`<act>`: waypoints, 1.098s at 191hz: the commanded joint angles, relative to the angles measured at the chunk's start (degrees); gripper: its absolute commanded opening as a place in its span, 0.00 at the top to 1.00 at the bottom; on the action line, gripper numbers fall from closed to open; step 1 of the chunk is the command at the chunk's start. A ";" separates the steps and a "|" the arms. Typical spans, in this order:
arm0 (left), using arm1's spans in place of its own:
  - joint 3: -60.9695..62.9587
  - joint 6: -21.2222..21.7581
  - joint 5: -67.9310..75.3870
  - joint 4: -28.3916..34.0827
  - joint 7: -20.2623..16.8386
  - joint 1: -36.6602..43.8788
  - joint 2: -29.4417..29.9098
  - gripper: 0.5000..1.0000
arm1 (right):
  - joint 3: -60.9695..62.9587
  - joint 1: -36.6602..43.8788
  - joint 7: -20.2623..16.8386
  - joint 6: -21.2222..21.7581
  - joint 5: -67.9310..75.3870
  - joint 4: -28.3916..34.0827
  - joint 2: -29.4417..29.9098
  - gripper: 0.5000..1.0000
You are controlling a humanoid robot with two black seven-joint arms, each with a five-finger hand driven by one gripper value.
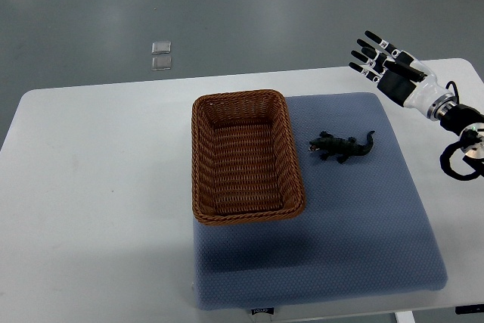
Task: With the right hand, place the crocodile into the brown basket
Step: 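Move the right hand down over the dark crocodile toy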
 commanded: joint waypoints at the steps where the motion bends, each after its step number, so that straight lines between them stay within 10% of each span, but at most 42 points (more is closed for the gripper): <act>1: 0.00 0.00 0.00 0.00 0.01 0.02 0.00 0.00 | -0.15 0.23 -0.11 -0.15 -0.81 0.14 -0.21 0.14; 35: 0.00 0.00 0.00 0.00 0.01 0.02 0.00 0.00 | -0.06 0.67 0.68 -0.51 -13.46 0.32 -1.00 0.14; 96: 0.00 0.00 0.00 0.00 0.01 0.02 0.00 0.00 | -0.41 4.98 14.56 -2.79 -50.19 1.11 -5.04 0.14; 210: 0.00 0.00 0.00 0.00 0.01 -0.07 0.00 0.00 | -10.52 11.04 18.87 -9.65 -99.60 7.35 -6.71 0.14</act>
